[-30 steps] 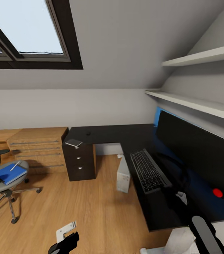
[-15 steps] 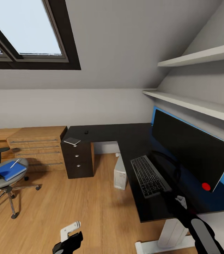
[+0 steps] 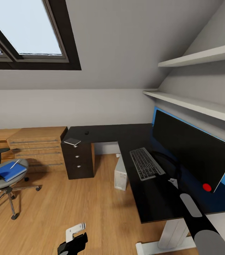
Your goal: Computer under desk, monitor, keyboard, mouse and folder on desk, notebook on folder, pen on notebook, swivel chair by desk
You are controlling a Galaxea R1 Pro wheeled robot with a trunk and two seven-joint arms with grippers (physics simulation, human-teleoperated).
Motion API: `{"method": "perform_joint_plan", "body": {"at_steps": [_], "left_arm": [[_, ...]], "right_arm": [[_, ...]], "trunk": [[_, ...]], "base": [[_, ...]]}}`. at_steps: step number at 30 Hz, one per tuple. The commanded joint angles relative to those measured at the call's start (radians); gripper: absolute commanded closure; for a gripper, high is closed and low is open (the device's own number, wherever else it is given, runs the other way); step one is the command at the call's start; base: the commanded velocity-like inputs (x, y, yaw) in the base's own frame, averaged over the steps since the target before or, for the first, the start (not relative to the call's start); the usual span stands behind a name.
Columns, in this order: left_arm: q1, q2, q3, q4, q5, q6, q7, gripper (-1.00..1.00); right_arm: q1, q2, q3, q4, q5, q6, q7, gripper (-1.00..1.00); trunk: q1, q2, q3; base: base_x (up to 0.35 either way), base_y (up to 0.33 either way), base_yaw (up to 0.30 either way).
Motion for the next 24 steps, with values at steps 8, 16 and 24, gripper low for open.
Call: {"method": "perform_joint_plan", "body": {"at_steps": [8,16,24], "left_arm": [[-0.001,0.002,-0.002,-0.002,0.009,0.003,0.006,-1.00],[-0.001,0.002,-0.002,-0.002,0.011,0.003,0.006,-1.00],[-0.001,0.003,0.000,-0.001,0.012,0.003,0.008,-1.00]], "right_arm": [[0.002,-0.005,-0.005,0.005,-0.005,0.007,0.010,1.00],[0.003,-0.001,0.000,0.080,-0.004,0.007,0.010,1.00],[0.003,-0.003,0.000,0.113,-0.009,0.007,0.010,1.00]], "trunk": [[0.000,-0.001,-0.002],[0.000,-0.001,-0.002],[0.000,-0.001,-0.002]], "base": [[0.059,-0.026,0.000],[0.084,-0.032,0.000],[0.245,-0.001,0.000]]}}
